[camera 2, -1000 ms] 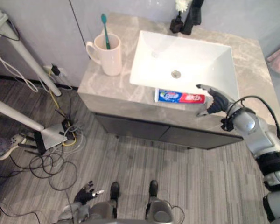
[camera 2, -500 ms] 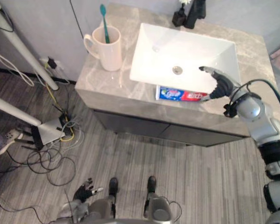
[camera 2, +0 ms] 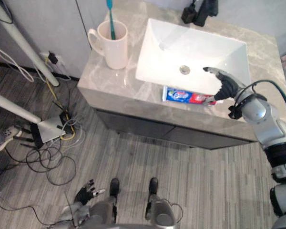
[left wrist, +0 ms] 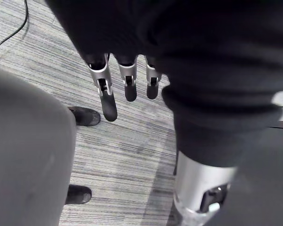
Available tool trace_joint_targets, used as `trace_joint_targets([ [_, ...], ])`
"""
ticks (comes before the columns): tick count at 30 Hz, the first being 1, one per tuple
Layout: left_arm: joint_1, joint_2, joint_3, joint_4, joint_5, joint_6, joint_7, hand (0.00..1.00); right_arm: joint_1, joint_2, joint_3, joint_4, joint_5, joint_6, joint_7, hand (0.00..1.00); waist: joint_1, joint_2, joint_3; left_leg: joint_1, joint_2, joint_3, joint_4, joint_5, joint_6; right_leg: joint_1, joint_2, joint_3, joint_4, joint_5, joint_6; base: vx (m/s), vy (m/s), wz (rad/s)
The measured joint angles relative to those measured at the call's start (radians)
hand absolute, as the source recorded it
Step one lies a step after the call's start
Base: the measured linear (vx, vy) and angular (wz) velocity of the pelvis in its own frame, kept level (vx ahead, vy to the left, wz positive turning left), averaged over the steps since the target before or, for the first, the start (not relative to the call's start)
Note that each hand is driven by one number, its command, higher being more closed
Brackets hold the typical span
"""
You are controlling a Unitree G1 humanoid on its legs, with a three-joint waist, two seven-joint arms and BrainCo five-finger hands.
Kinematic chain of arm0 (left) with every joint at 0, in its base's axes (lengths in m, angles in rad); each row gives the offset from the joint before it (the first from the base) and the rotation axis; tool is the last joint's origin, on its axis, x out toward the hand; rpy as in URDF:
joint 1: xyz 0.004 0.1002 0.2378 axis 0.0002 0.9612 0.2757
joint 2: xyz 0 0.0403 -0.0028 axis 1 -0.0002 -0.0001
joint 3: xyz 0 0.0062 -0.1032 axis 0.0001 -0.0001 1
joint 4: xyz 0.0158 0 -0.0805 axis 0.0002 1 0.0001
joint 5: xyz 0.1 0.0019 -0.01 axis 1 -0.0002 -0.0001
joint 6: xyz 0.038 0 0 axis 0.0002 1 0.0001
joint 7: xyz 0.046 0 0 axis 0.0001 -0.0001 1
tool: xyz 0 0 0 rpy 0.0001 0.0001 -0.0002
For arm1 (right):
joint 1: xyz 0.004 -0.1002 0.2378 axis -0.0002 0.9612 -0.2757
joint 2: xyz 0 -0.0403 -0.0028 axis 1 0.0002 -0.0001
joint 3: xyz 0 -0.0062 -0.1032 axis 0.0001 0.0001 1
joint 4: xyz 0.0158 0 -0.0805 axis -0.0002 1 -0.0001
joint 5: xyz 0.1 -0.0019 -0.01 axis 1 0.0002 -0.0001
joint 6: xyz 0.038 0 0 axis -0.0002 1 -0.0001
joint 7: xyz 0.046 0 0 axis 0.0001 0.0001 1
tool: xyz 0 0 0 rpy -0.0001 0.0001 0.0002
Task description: Organize washtable
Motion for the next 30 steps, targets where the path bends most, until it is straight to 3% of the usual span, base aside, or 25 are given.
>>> trace_joint_targets([
  [18, -0.017, 0.008, -0.002, -0.003, -0.02, -0.001, 0.002, 0.0, 0.003, 0.002, -0.003, -0.007, 0.001, -0.001, 0.0, 0.0, 0.001, -0.007, 0.032, -0.034, 0.003, -0.01, 0.008, 0.001, -0.001, -0.028, 0.002, -0.007, 0.003, 0.0, 0.0, 0.0, -0.002, 0.01],
  [19, -0.018, 0.008, -0.002, -0.003, -0.02, -0.001, 0.002, 0.0, 0.003, 0.002, -0.003, -0.007, 0.001, -0.001, 0.0, 1.0, 0.001, -0.007, 0.032, -0.034, 0.003, -0.01, 0.008, 0.001, -0.001, -0.028, 0.002, -0.007, 0.003, 0.0, 0.0, 0.0, 0.0, 0.0],
  [30, -0.026, 0.02, -0.036, -0.003, -0.02, -0.002, 0.018, 0.0, 0.032, 0.002, -0.005, -0.05, 0.001, -0.002, -0.001, 1.0, 0.008, -0.008, 0.035, -0.036, 0.016, -0.011, 0.007, -0.001, -0.01, -0.029, 0.009, -0.003, 0.005, 0.0, 0.0, 0.0, -0.003, 0.0],
])
